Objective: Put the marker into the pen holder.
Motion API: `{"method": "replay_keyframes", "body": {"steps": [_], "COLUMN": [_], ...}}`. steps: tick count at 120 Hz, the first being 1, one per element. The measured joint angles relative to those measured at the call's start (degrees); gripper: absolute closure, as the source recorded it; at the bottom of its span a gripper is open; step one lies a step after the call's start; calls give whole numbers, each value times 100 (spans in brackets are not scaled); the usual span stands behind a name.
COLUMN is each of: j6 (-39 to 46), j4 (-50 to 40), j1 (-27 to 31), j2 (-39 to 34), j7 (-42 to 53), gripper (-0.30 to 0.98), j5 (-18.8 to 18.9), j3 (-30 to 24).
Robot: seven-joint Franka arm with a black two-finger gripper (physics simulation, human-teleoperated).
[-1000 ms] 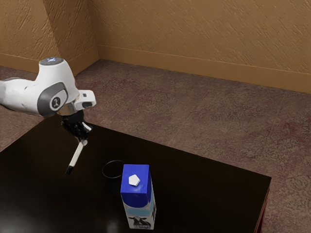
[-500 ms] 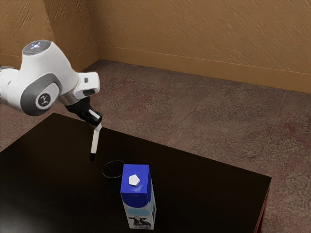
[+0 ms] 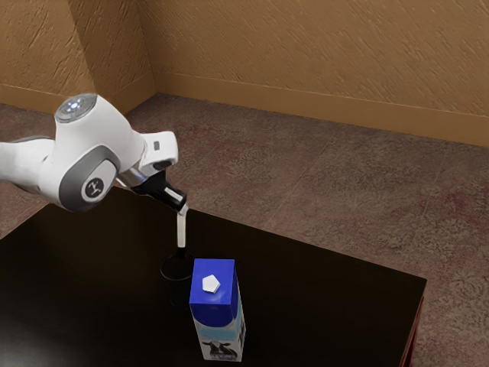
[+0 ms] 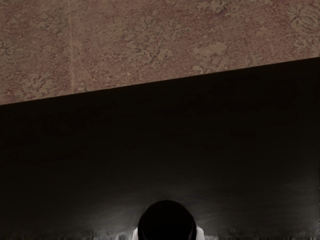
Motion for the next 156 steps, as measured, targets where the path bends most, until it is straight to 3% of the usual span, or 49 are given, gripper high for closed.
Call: {"method": "replay_keyframes", "body": {"steps": [103, 132, 140, 149, 156], "j6": [-87, -193, -552, -1870, -2906], "j4": [-693, -653, 27, 2202, 3351], "j1": [11, 83, 221, 324, 486], "j2": [-158, -193, -287, 294, 707], "j7": [-70, 106, 149, 170, 166], "gripper": [78, 30, 22, 15, 12], "j5": [-292, -422, -395, 41, 251], "j3": [-26, -102, -35, 215, 278]}}
